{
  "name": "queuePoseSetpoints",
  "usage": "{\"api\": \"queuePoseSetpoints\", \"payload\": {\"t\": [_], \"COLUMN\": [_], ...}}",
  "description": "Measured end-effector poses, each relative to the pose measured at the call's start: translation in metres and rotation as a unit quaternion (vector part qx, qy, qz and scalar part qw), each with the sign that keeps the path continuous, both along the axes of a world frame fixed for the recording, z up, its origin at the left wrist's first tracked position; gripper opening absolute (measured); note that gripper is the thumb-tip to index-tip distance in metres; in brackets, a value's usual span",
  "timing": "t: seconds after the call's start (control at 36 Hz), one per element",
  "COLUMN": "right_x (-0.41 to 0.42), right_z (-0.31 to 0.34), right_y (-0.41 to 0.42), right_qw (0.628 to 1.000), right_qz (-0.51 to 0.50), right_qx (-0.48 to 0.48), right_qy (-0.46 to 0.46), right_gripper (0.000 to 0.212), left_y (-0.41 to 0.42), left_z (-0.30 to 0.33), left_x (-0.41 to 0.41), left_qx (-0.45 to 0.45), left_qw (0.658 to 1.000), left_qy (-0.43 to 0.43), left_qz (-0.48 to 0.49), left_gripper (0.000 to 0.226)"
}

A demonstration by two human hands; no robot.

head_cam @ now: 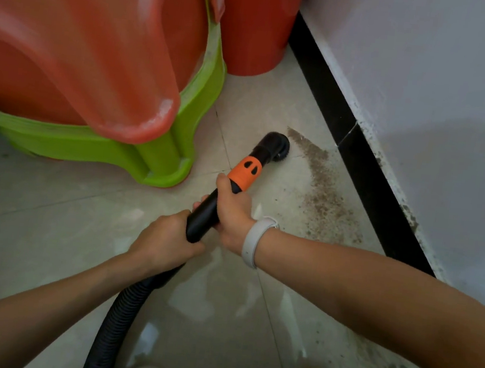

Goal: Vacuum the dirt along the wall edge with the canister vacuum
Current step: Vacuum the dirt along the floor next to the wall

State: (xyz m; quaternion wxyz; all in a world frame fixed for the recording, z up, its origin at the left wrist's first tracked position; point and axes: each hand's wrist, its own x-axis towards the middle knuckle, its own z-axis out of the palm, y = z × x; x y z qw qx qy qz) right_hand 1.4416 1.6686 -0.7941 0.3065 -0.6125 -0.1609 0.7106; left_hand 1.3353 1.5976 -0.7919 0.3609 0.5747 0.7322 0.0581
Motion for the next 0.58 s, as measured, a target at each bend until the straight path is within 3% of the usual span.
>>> {"api": "queuePoseSetpoints", "payload": {"t": [0.25, 0.58], "right_x": [-0.020, 0.001], "right_z": [0.003, 0.001], "right_y": [-0.001, -0.027], "right_qw": [0.995, 0.997], "right_qz": [0.084, 0.063], "right_qx": [-0.024, -0.050], "right_qy": [0.044, 0.017], "right_gripper": [0.024, 0.026], "left_y": [-0.009, -0.026], "left_z": [0.004, 0.002], "left_x": [-0.017, -0.010], "left_qx": [-0.019, -0.060], "left_qw": [0.999, 0.998], "left_qy": [0.021, -0.001], "left_qz": [0.046, -0.016], "left_gripper": [0.028, 0.026]}}
